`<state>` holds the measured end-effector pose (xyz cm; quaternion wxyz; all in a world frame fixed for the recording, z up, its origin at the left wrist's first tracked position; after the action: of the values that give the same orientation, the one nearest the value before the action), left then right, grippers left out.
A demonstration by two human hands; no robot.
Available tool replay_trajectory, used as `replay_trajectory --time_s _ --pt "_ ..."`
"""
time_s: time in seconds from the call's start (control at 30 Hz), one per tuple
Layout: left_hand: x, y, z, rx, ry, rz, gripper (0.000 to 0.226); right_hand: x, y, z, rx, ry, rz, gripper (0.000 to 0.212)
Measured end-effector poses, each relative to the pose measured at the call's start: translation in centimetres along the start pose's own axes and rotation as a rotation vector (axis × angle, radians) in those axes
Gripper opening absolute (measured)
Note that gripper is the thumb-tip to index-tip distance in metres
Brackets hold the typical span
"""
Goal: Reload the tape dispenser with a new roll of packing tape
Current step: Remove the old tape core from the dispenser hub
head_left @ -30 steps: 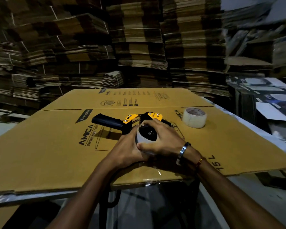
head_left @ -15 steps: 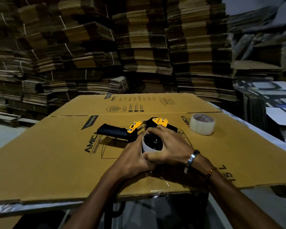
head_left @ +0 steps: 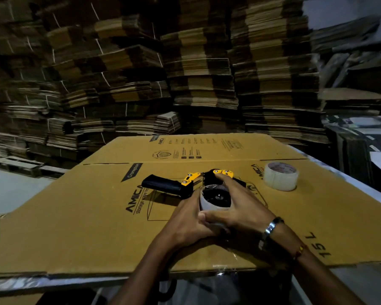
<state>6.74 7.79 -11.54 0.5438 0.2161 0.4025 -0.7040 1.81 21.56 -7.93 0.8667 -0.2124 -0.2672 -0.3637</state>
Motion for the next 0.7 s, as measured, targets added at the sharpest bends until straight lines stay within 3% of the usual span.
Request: replay_trajectory --time_s 0.13,0.23,0.3,0.7 --pt "0.1 -0.1 0.0 -0.017 0.0 0.015 0.091 -1.0 1.4 -1.0 -0.1 -0.252 -0.116 0.117" --pt "0.1 -0.1 0.1 -0.015 -0.002 0.021 0.091 -1.2 1.5 -1.4 -0.18 -0.277 -0.102 0.089" --pt "0.0 -0.1 0.1 -0.005 0.006 0.031 0.091 -1.2 1.5 -1.5 -0.218 -0.276 -0.086 0.081" --pt "-0.3 0.1 0.2 -0.03 0.017 0.02 0.092 -2.1 1.3 -1.2 -0.175 -0.405 -0.06 0.084"
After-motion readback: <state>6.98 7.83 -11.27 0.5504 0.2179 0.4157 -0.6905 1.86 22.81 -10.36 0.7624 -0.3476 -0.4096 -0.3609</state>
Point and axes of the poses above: each hand's wrist, its own y-axis away from the middle knuckle, its own z-axis out of the back of the hand, x = y × z, the point moved 4 cm from there along -y, towards the middle knuckle, and after that the axes turned 4 degrees about x, right-handed, at the moved point
